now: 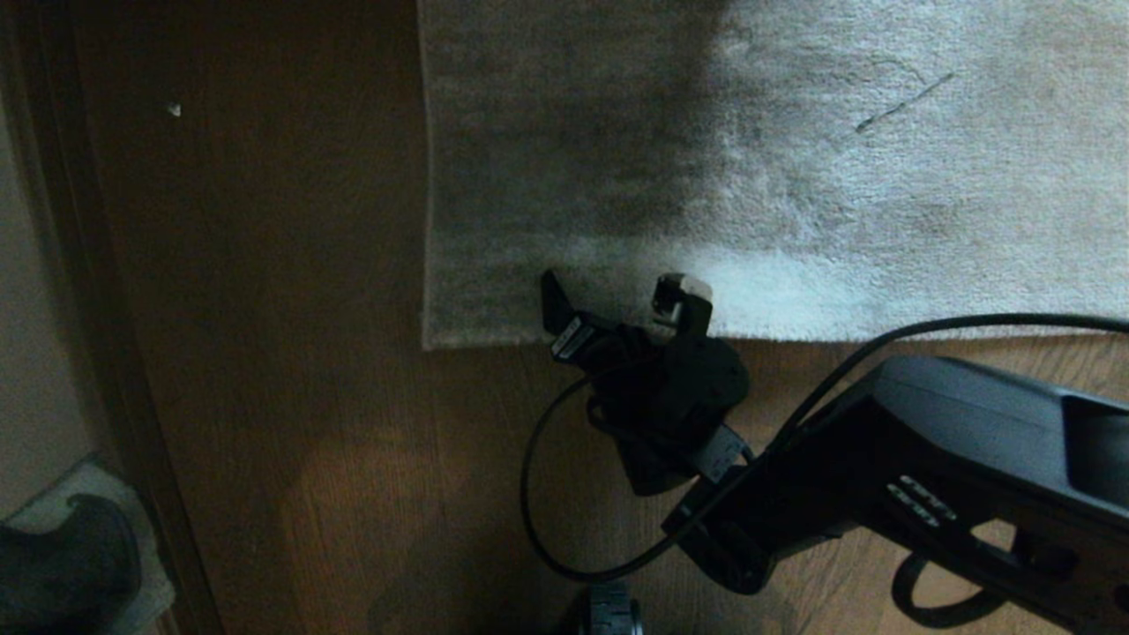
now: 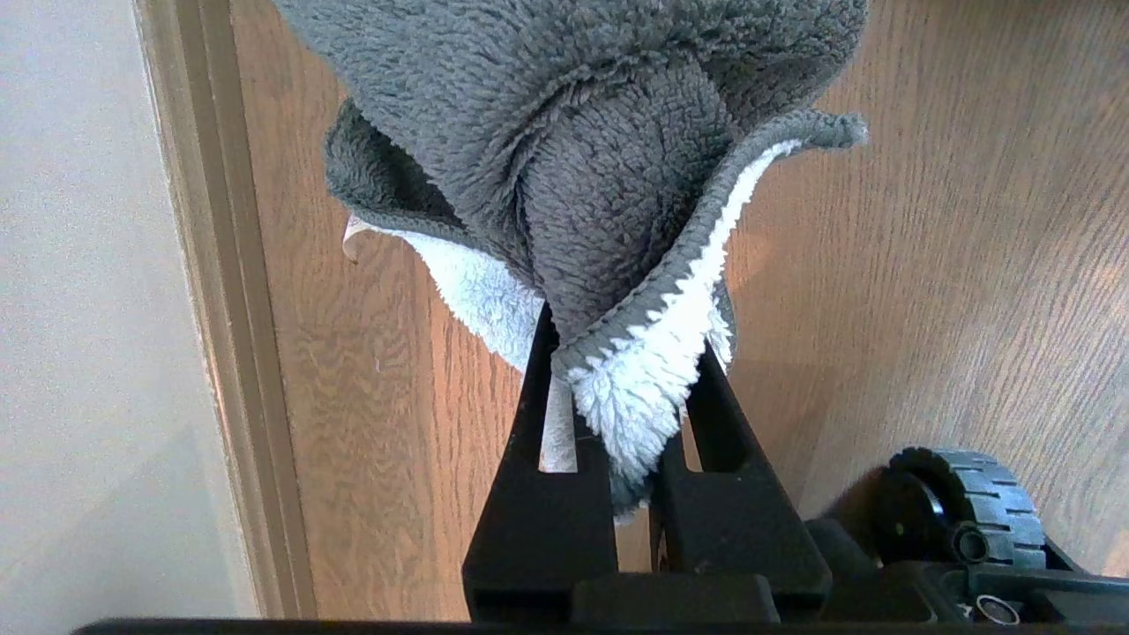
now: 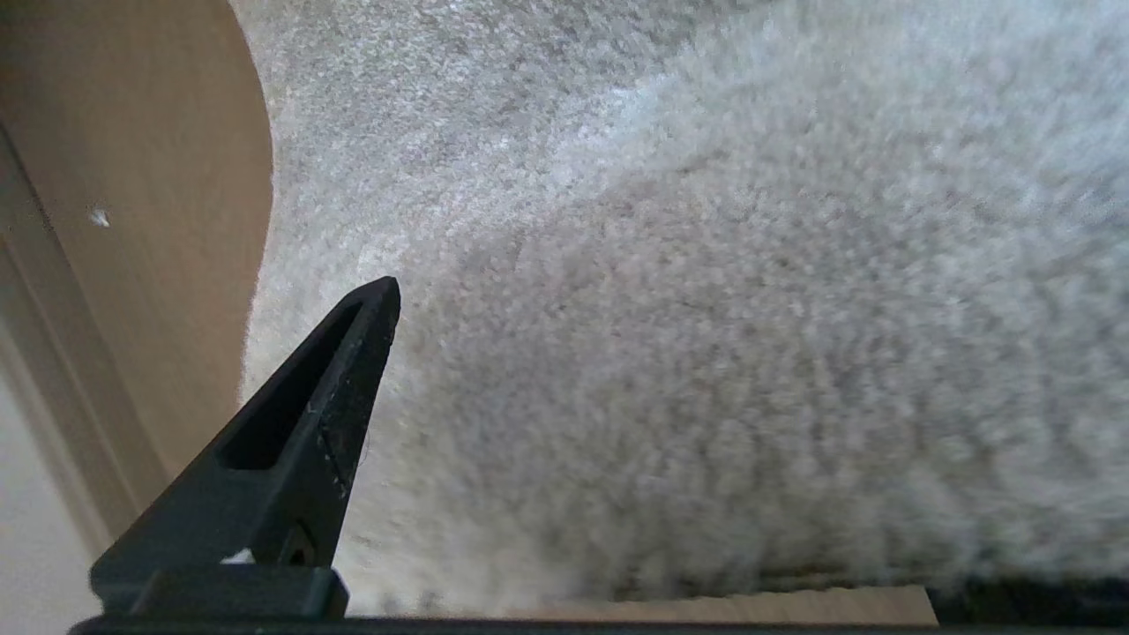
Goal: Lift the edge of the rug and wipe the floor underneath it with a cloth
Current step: Lift up the carpet
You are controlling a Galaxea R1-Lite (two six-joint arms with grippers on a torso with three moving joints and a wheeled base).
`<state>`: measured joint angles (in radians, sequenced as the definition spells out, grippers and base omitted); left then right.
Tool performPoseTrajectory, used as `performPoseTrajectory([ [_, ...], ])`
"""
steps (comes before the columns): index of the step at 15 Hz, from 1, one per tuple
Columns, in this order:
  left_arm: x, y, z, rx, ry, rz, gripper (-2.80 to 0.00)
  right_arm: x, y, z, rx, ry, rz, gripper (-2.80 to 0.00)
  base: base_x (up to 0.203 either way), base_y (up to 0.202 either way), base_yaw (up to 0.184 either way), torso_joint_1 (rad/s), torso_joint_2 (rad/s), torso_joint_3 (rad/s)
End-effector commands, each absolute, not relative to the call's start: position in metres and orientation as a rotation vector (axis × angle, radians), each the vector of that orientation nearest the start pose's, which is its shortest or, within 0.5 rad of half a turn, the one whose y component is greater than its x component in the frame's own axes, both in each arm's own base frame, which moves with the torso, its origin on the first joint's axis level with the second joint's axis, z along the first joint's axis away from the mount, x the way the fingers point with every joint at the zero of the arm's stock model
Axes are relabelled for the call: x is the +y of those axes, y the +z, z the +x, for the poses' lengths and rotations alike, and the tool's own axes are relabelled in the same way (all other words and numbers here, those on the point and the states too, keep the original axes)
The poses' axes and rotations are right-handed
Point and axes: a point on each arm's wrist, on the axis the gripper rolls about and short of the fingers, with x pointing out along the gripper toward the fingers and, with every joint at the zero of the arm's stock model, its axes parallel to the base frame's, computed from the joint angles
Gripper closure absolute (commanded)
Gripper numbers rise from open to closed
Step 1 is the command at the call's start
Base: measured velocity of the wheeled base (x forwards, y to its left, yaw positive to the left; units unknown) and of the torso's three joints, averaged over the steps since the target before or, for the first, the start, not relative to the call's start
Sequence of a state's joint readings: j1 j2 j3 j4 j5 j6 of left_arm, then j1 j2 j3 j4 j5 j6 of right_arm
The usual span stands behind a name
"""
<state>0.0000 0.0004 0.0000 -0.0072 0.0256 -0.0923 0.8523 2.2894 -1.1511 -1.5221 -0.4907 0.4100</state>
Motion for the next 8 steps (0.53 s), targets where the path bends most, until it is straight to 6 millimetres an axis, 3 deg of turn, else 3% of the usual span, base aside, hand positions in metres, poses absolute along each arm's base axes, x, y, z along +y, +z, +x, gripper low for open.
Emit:
performPoseTrajectory([
  [1,0.001,0.076,-0.023,-0.009,0.026,-0.094,0.00,0.319,0.136,0.293,-0.253,0.427,0.713,-2.80,0.000,0.000,0.000,0.000,0.00,0.000],
  [8,0.001,0.076,-0.023,-0.009,0.026,-0.094,0.00,0.332,0.132,0.301,-0.250,0.460,0.855,-2.80,0.000,0.000,0.000,0.000,0.00,0.000],
])
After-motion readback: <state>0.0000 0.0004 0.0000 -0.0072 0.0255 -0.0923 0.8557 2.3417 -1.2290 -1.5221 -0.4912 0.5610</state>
